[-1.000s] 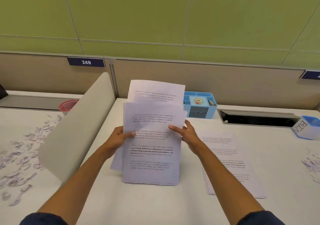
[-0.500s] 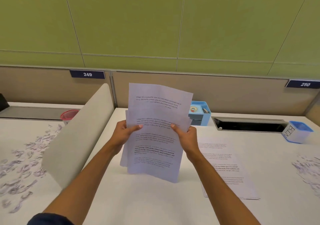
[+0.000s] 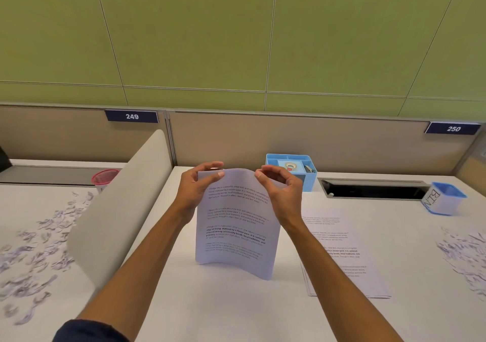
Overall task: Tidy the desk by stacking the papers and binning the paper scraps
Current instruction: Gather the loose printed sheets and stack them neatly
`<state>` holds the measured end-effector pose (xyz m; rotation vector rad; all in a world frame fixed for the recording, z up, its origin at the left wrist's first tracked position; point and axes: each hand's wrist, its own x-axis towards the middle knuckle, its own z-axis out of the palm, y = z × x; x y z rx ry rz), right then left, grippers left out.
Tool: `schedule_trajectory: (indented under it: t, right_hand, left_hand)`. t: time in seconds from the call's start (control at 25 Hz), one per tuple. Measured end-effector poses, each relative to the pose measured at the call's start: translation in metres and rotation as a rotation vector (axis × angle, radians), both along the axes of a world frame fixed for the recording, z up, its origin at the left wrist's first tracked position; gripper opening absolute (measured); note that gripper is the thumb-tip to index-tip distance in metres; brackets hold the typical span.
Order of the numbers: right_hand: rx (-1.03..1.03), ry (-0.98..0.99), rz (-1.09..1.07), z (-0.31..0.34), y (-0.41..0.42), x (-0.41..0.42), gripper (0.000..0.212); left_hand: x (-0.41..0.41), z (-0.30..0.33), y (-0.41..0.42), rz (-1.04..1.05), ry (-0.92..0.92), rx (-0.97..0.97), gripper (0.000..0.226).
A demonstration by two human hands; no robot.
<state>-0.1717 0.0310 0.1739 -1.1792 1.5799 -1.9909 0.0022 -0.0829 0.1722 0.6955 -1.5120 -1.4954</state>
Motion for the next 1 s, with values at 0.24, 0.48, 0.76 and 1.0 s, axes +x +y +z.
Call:
schedule_trajectory:
  t: [0.24,0.48,0.76,1.0]
  right_hand:
    - [0.196,-0.044,0.042,-0.036,0.008,0.001,0.032]
    - [0.262,-0.062,0.013,-0.048,0.012,0.0,0.021]
    - [0.347,-0.027,0.117,-0.079,0.02,-0.007,0.029]
    - [0.351,-0.086,0.082,-0.092,0.029,-0.007,0.025]
  left_hand:
    - [0.007,-0.036,0.005,-0.002,-0.156,0.082,0.03]
    - [0.006,-0.045,0.017,-0.015,-0.168,0.058,0.027]
    - [0.012,-0.086,0.021,-0.09,-0.253,0.142,0.03]
    - [0.011,-0.099,0.033,-0.061,-0.256,0.161,0.021]
